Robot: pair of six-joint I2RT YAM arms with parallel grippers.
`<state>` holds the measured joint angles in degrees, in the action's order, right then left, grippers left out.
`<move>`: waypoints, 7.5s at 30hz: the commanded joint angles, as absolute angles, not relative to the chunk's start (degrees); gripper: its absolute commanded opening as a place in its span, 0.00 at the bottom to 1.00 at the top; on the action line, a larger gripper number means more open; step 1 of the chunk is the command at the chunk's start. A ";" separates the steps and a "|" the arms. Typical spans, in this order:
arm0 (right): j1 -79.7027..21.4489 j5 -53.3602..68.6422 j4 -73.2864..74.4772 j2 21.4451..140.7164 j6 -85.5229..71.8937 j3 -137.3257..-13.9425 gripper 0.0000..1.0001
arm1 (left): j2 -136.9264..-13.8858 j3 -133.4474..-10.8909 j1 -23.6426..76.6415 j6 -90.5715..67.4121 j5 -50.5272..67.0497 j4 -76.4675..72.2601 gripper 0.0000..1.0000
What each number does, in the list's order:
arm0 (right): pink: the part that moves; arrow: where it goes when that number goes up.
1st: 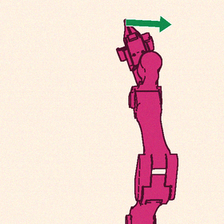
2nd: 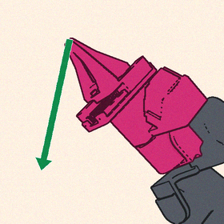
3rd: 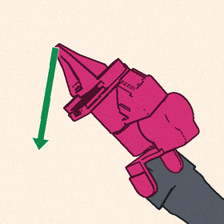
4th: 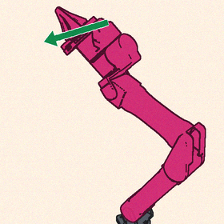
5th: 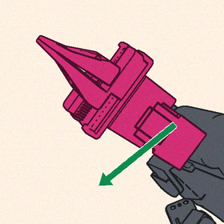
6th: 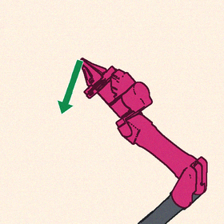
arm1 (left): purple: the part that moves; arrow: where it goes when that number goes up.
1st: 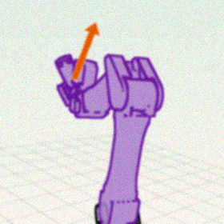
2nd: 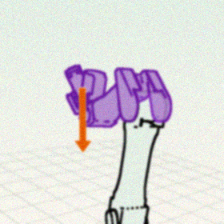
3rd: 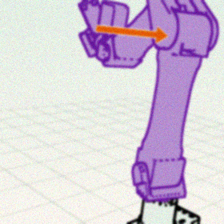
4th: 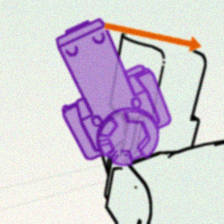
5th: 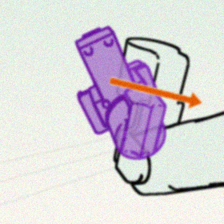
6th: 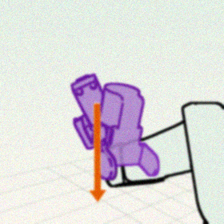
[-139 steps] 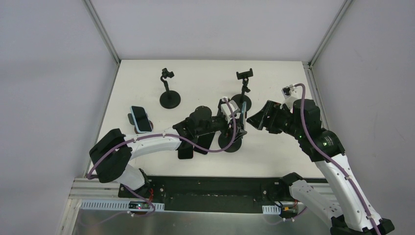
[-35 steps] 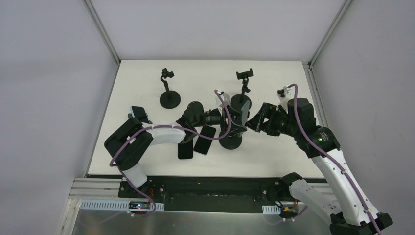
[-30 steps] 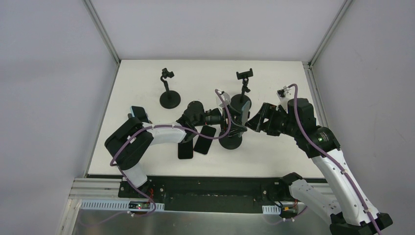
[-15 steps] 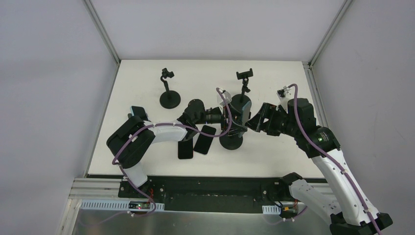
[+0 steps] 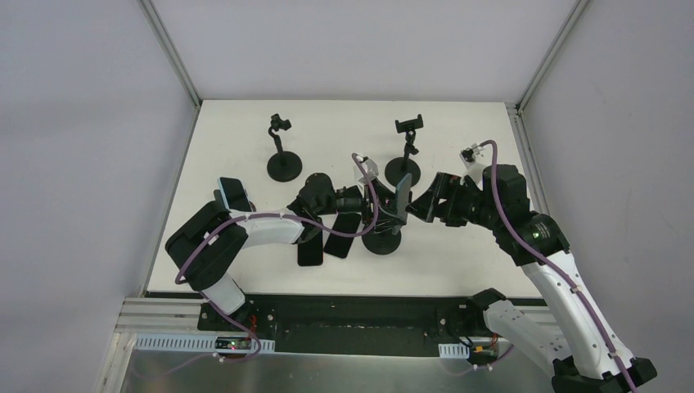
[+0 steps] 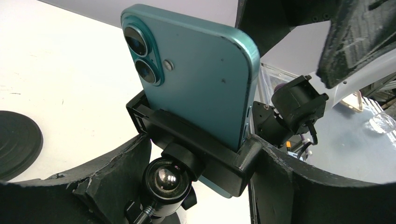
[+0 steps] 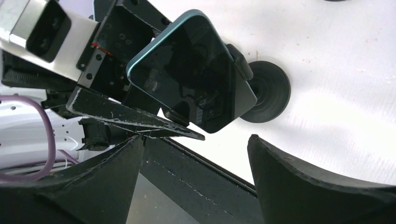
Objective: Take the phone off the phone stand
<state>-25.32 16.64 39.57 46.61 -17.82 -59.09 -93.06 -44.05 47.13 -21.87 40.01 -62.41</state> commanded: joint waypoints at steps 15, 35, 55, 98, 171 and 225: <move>-25.89 29.94 20.12 44.25 4.20 -52.60 0.88 | -88.37 -41.49 47.93 -21.54 44.06 -60.77 0.00; -25.85 31.64 16.29 51.39 5.22 -53.63 0.88 | -88.08 -41.18 49.66 -20.58 45.50 -59.85 0.00; -25.87 32.51 12.98 54.26 7.58 -51.32 0.86 | -87.46 -41.22 49.81 -19.53 48.85 -59.81 0.00; -25.89 39.22 8.78 50.78 5.52 -44.94 0.58 | -88.45 -42.04 49.67 -20.18 47.30 -59.85 0.32; -26.77 23.79 11.67 50.87 -0.37 -45.37 0.00 | -86.99 -41.55 49.12 -22.77 37.34 -60.47 0.00; -30.75 1.60 5.33 44.42 -2.83 -35.49 0.00 | -84.77 -43.86 52.36 -26.91 32.83 -56.70 0.79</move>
<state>-30.81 17.41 -1.06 44.16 -0.23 -37.28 -88.16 -42.70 51.77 -22.31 35.16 -56.05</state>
